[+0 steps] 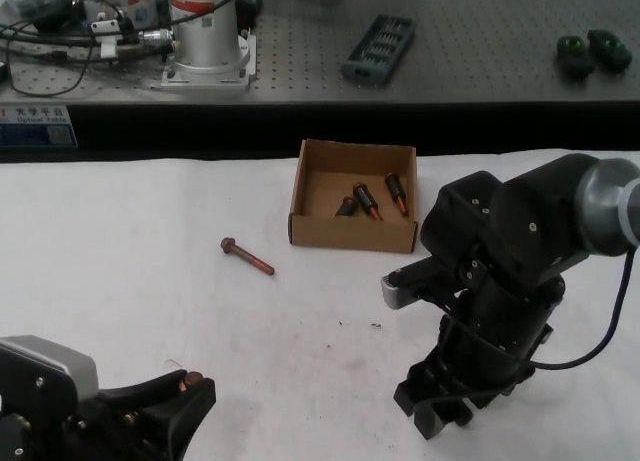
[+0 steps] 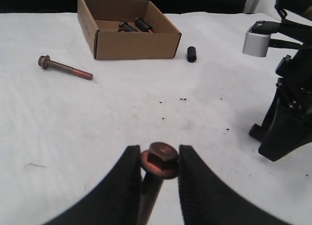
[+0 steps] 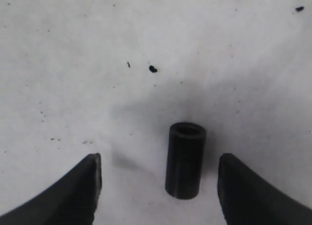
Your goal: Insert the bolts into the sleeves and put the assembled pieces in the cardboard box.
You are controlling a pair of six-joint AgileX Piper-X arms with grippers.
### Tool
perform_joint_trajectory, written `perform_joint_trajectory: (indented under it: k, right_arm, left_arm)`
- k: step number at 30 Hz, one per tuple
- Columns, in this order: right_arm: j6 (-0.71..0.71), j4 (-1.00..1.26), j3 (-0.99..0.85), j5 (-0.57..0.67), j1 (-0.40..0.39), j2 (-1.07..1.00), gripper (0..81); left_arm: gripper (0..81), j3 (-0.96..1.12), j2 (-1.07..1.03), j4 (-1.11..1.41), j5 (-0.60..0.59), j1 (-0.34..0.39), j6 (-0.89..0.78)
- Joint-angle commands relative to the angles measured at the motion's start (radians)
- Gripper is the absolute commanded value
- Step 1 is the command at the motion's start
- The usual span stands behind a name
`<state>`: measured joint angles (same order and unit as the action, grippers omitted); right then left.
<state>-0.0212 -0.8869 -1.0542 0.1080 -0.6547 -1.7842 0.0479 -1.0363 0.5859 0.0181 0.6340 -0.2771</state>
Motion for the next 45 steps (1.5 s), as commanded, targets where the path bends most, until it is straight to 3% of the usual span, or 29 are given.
perform_joint_trajectory:
  k: [1, 11, 17, 21, 31, 36, 37, 45]
  right_arm:
    - [0.012, 0.025, -0.012, 0.013, 0.006, -0.002, 49.6]
    - [0.01, 0.035, -0.008, -0.071, 0.006, -0.027, 47.3]
    - [-0.031, 0.036, -0.007, -0.12, 0.006, -0.049, 36.9]
    - [-0.031, 0.029, -0.007, -0.143, 0.006, -0.05, 24.1]
    - [-0.014, 0.036, -0.007, -0.108, 0.006, -0.05, 23.6]
    - [-0.066, 0.04, -0.007, -0.061, 0.006, -0.05, 2.0]
    - [-0.078, 0.045, -0.007, -0.046, 0.002, -0.05, 7.4]
    - [-0.069, 0.052, -0.007, 0.113, 0.001, 0.013, 7.5]
  left_arm:
    - [0.6, 0.01, -0.003, 0.002, -0.007, 0.0, 0.011]
    - [0.6, 0.01, -0.003, -0.001, -0.007, 0.0, 0.011]
    - [0.6, 0.01, -0.003, -0.001, -0.007, 0.0, 0.011]
    - [0.6, 0.01, -0.003, -0.001, -0.007, 0.0, 0.011]
    - [0.6, 0.01, -0.003, -0.001, -0.007, 0.0, 0.011]
    - [0.6, 0.01, -0.003, -0.001, -0.007, 0.0, 0.015]
    - [0.6, 0.01, -0.003, -0.001, -0.007, 0.0, 0.015]
    - [0.6, 0.01, -0.003, -0.001, 0.001, 0.0, 0.022]
